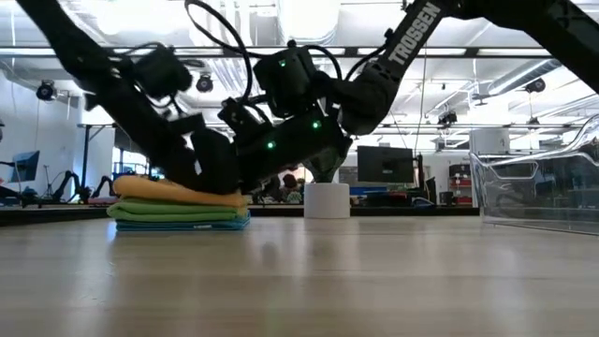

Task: Fold microfiber towels
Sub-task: Stack the orange towel on top of the light green towel, then move the colored stacked towels to the center of the table

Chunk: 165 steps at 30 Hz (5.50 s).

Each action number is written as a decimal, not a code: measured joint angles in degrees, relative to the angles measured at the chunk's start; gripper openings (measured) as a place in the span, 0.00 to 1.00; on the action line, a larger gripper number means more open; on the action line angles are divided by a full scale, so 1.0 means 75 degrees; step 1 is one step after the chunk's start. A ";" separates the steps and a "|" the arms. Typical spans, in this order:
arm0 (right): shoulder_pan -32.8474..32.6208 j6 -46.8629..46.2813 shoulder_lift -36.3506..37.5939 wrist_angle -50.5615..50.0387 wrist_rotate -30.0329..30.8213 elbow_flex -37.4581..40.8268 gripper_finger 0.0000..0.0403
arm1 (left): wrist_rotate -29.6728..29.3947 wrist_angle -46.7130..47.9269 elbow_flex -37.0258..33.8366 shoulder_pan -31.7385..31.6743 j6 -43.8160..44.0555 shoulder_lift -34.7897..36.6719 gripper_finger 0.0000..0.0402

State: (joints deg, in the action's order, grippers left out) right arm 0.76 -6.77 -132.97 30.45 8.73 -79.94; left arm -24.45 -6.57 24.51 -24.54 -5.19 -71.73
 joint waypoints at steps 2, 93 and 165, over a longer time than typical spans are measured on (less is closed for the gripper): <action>-0.0036 0.0067 0.0093 -0.0040 0.0006 0.0004 0.21 | 0.0047 -0.0063 0.0161 -0.0309 -0.0018 -0.0456 0.51; -0.0146 0.1312 0.6094 0.1110 0.0247 0.5284 0.13 | -0.0930 -0.0316 -0.2045 0.1404 0.2726 0.3639 0.51; -0.1440 0.4901 -0.1270 -1.3438 -0.2678 -0.5533 0.13 | 0.3098 0.3283 0.0428 -0.0918 0.0839 0.3715 0.51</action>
State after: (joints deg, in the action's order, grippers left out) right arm -10.05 29.99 -142.49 -70.34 -11.35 -121.44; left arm -1.21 18.05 27.73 -31.43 1.10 -43.87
